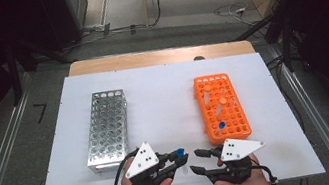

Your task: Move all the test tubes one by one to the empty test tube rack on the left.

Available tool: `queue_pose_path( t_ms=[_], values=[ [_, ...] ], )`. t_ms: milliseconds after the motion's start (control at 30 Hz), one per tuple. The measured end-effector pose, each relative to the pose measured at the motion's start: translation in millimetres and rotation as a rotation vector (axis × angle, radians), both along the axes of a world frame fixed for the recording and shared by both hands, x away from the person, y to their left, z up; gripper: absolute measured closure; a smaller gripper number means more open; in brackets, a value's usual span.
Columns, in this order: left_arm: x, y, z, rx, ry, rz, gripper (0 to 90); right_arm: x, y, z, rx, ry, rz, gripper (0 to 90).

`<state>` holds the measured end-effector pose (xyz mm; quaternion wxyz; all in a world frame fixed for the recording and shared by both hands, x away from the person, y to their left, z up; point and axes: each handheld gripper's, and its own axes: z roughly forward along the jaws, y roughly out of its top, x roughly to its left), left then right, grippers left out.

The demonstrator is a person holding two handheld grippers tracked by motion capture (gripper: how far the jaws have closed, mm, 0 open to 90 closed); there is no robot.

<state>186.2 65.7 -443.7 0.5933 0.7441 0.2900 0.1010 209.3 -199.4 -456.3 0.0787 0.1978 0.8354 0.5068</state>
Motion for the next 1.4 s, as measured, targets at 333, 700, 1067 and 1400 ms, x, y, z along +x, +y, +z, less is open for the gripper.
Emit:
queue_pose_path(
  t_ms=[333,700,1067,1400],
  values=[
    [3.0,19.9,9.8,0.005,-0.023,0.075,77.2,10.0,-40.3,10.3,0.059,-0.008,-0.092,30.8],
    [11.4,52.7,23.3,-0.002,-0.029,0.176,77.2,17.5,-71.0,13.4,0.043,-0.020,-0.149,14.6],
    [31.4,80.7,43.2,-0.016,-0.048,0.279,77.2,27.1,-91.7,12.9,0.060,0.010,-0.188,1.0],
    [62.9,104.3,56.3,-0.027,-0.069,0.368,77.2,33.4,-104.5,11.0,0.067,0.016,-0.227,0.0]
  ],
)
